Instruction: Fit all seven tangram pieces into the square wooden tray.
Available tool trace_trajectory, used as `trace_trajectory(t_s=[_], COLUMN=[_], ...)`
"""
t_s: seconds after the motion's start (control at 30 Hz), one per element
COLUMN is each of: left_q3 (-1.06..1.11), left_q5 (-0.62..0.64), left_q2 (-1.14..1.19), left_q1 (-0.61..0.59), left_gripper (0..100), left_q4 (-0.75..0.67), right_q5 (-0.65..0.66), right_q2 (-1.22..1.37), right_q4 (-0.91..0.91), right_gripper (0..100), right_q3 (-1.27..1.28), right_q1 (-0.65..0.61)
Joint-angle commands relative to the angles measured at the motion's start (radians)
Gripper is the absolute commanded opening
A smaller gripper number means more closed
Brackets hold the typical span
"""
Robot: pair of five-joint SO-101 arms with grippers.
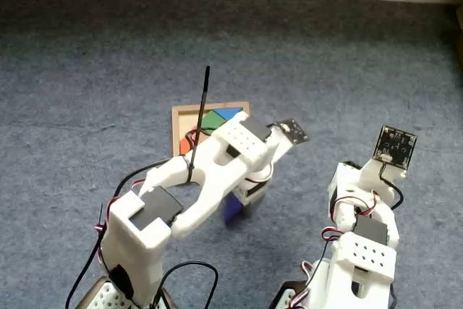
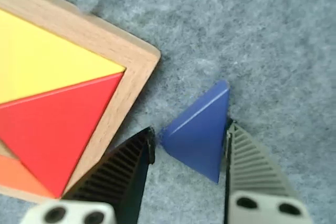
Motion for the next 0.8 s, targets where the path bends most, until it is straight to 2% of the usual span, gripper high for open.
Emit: trace_trajectory(t_s=[0.0, 0.27, 0.43, 0.77], left_q3=[-0.008, -0.001, 0.008, 0.021], left_q5=[-0.002, -0.002, -0.002, -0.002], left_q2=[-0.016, -0.007, -0.005, -0.036], left_q1=[0.012, 0.015, 0.015, 0.016], left_gripper=[25, 24, 17, 10], left_q4=[0.023, 0.021, 0.021, 0.025], right_q5=[0.006, 0.006, 0.006, 0.008], right_q2=[-0.016, -0.016, -0.016, -0.016], right_q4=[-0.031, -0.031, -0.031, -0.031], right_gripper=[0.6, 0.6, 0.6, 0.6], right_q3=[-0.013, -0.013, -0.013, -0.013], right_q1=[0.013, 0.013, 0.013, 0.013])
